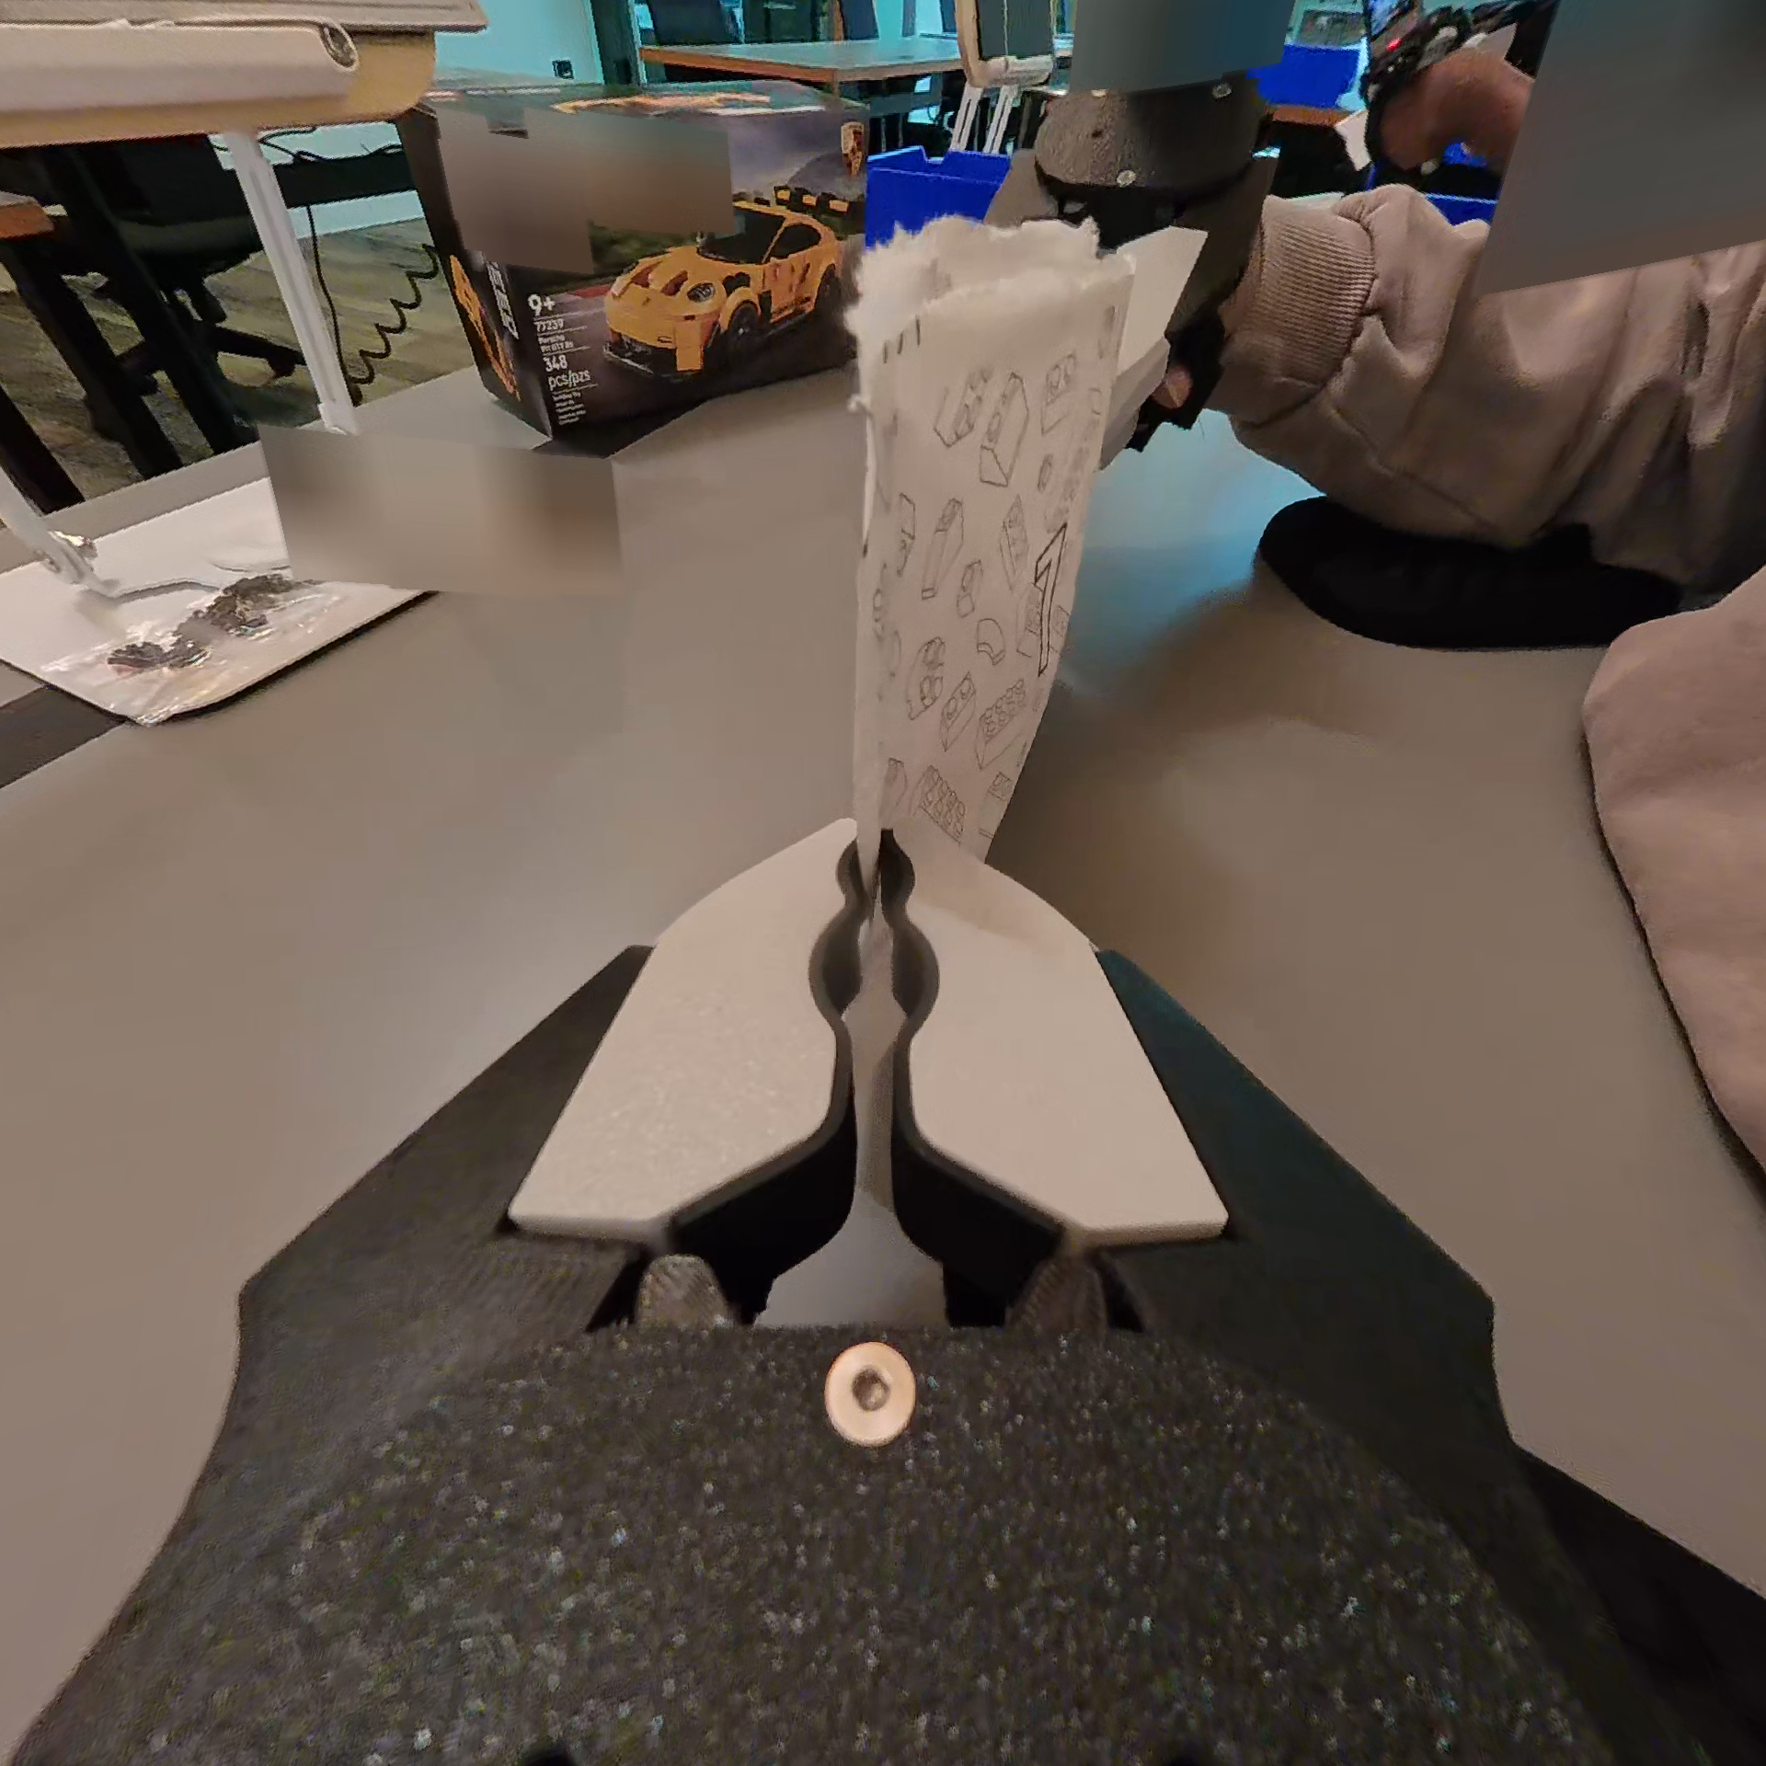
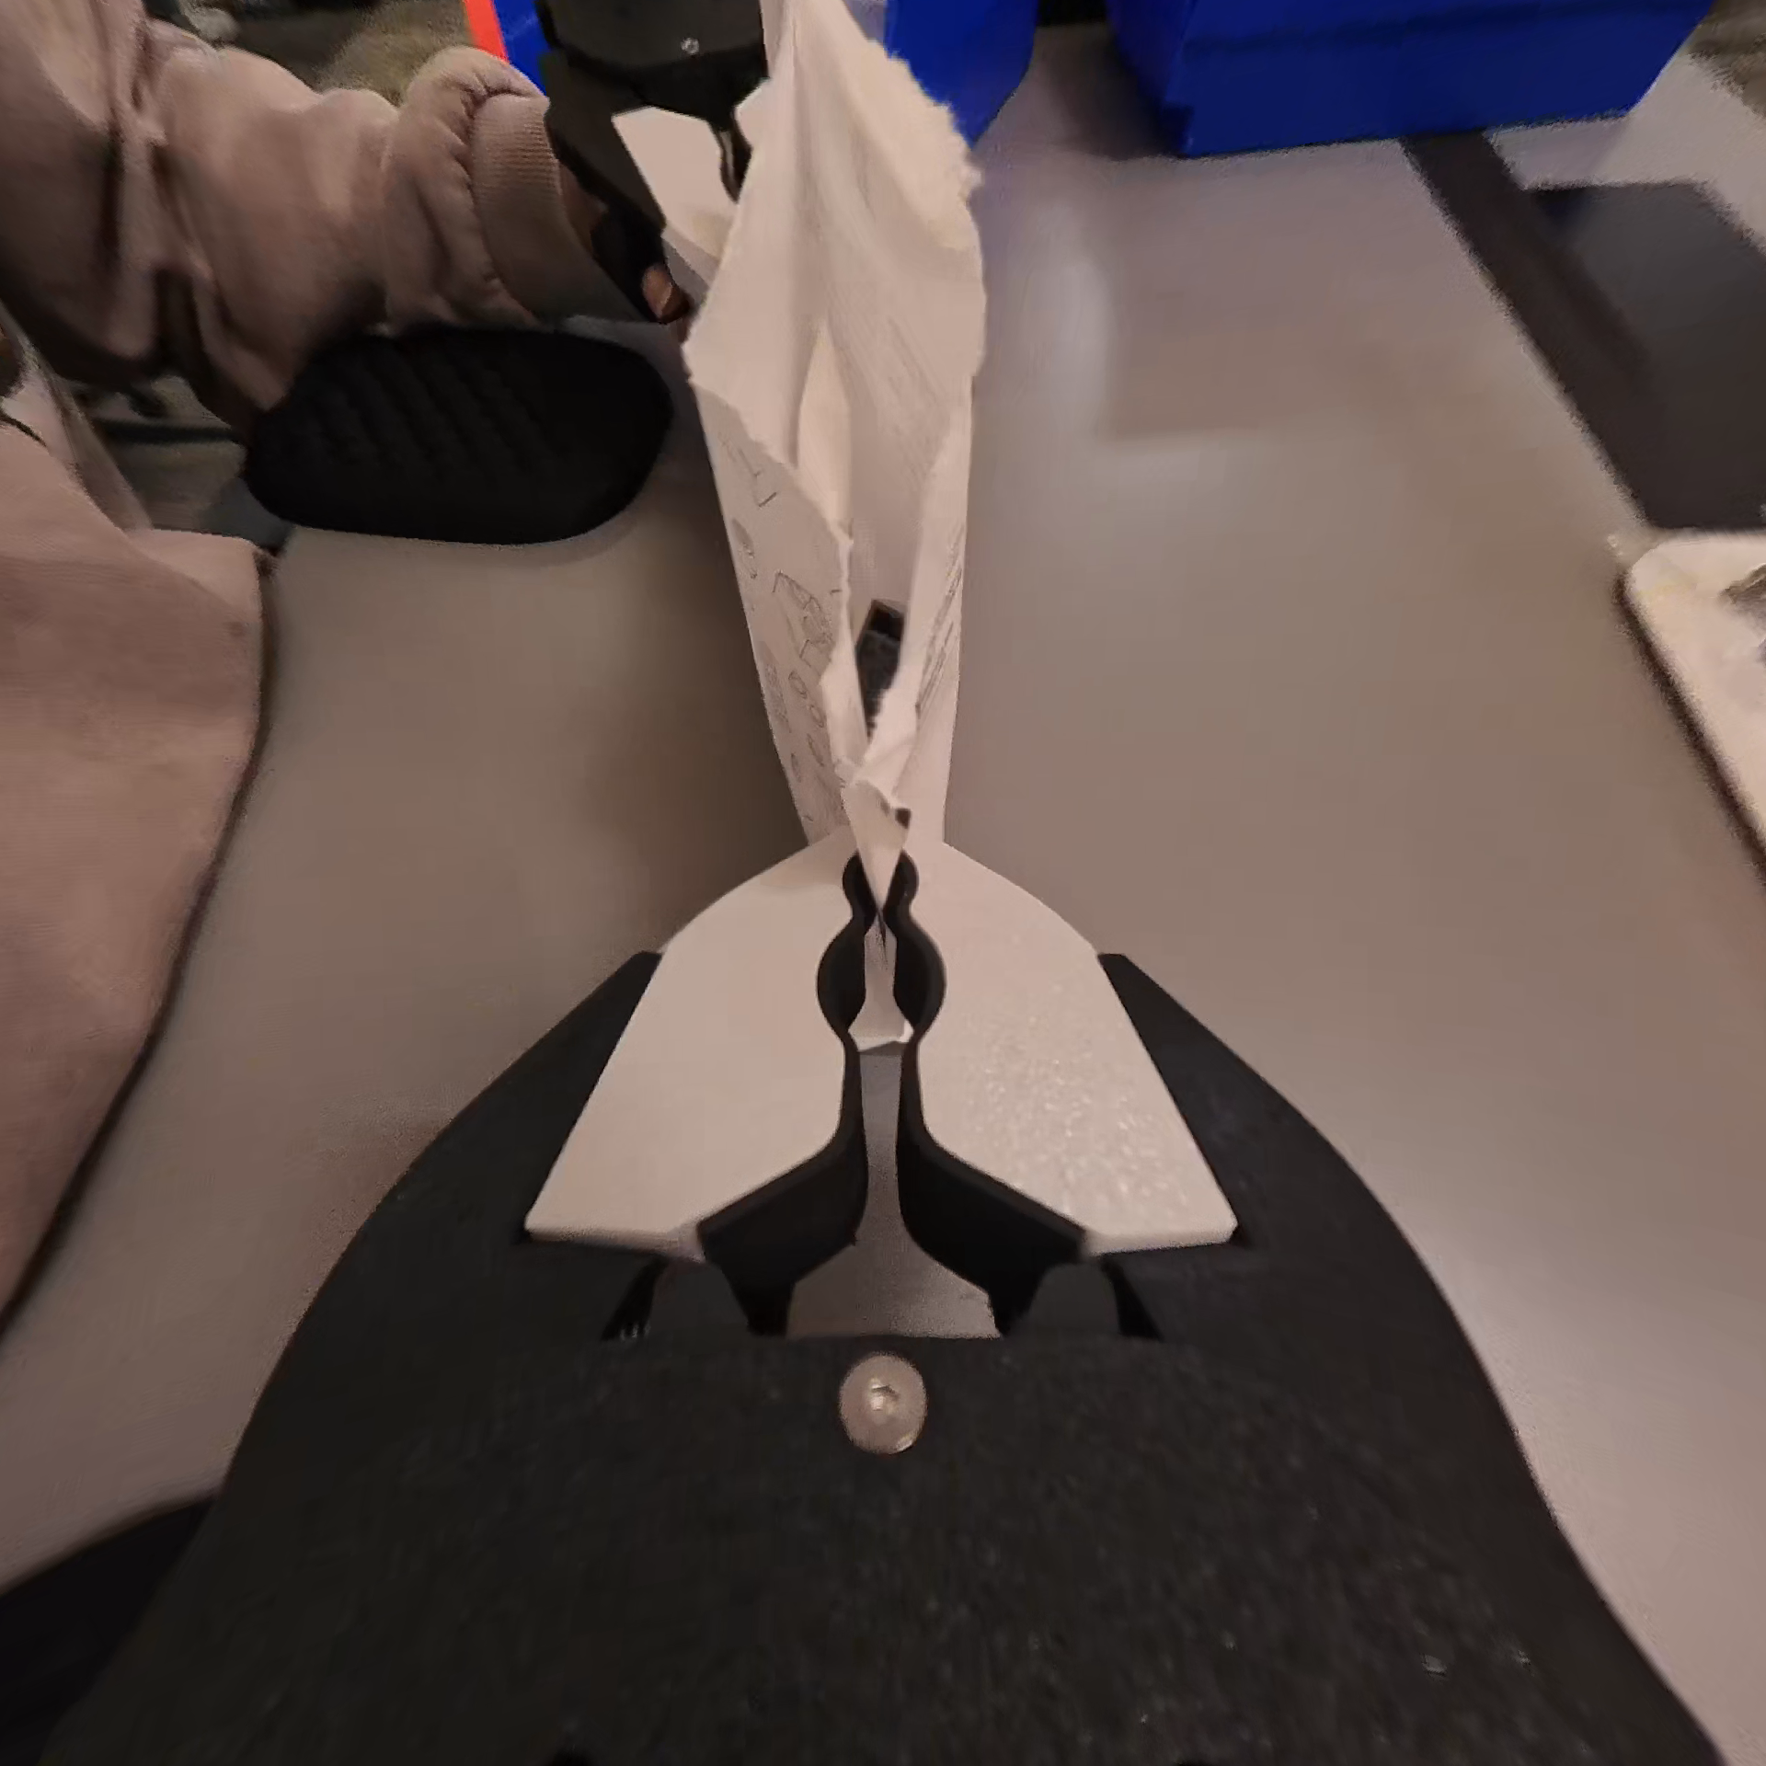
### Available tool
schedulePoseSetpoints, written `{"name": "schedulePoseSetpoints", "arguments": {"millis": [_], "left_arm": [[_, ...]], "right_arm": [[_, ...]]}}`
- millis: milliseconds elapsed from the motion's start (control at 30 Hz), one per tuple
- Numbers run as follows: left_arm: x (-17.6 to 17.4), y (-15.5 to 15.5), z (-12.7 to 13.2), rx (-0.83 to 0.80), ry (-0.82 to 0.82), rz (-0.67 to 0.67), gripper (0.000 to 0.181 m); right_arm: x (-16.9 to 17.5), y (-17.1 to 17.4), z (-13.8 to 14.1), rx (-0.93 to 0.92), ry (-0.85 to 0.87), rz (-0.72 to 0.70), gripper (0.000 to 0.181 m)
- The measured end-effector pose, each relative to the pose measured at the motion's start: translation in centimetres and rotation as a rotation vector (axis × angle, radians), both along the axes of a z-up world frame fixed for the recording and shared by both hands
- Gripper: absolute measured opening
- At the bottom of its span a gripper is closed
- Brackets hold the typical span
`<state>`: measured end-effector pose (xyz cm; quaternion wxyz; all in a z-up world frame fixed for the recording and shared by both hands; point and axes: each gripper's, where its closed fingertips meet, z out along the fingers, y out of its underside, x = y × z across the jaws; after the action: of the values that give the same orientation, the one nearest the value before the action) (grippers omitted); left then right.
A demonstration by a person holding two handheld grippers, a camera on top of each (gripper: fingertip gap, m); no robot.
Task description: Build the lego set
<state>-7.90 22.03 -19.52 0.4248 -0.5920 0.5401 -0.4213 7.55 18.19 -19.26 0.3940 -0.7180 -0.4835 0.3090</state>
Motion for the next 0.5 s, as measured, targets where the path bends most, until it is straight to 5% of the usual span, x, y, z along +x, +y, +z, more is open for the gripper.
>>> {"name": "schedulePoseSetpoints", "arguments": {"millis": [333, 500], "left_arm": [[0.1, -1.9, -0.1, 0.028, 0.054, -0.011, 0.000], [-2.1, -2.8, 0.5, 0.027, 0.065, 0.056, 0.014]], "right_arm": [[0.4, -1.4, -0.9, -0.021, 0.005, 0.045, 0.001], [0.1, -2.1, -0.1, 0.023, 0.011, 0.061, 0.024]]}}
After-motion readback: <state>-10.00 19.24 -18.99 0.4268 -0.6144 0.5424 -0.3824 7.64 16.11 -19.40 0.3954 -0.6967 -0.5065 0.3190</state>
